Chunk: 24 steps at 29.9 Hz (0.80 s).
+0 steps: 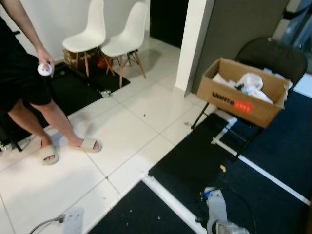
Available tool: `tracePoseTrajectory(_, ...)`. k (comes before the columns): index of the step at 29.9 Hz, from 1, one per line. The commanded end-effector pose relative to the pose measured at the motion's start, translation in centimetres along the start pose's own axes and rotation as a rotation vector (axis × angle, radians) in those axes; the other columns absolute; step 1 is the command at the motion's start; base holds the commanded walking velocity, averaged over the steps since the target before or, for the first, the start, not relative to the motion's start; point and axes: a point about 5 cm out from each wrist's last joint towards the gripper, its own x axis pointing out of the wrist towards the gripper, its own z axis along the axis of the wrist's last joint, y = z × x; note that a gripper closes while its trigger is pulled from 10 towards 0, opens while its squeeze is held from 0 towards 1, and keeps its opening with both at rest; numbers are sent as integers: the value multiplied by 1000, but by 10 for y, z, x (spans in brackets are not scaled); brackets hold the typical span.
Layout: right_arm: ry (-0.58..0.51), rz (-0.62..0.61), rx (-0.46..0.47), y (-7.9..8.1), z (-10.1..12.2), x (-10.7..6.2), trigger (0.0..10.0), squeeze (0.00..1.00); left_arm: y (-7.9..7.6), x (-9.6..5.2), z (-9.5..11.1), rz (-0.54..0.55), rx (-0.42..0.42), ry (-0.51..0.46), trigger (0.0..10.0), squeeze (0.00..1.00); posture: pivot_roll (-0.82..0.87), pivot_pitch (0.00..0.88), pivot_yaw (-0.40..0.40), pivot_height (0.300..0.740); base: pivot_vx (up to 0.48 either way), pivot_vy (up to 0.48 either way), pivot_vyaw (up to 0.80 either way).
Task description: Picking trash to rubbish bin
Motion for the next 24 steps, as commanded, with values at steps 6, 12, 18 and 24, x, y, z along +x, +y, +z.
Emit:
tracePoseTrajectory(6,45,3,4,3,-13,0,10000,0,1,-3,-13,12,4,50,10000,0,88,0,14,740,0,0,-775)
tracePoseTrajectory(12,81,-25,-1,-6,-25,-3,10000,0,5,-7,-27,37,-38,78,10000,0,110,0,6,740,0,0,-775)
tracePoseTrajectory(18,108,-30,-24,-8,-34,-4,10000,0,7,-13,-49,53,-31,144,10000,0,122,0,5,740,0,0,-775)
tracePoseTrajectory(24,103,-20,-20,-6,-33,-4,10000,0,8,-15,-52,52,-71,146,10000,0,127,0,4,740,0,0,-775)
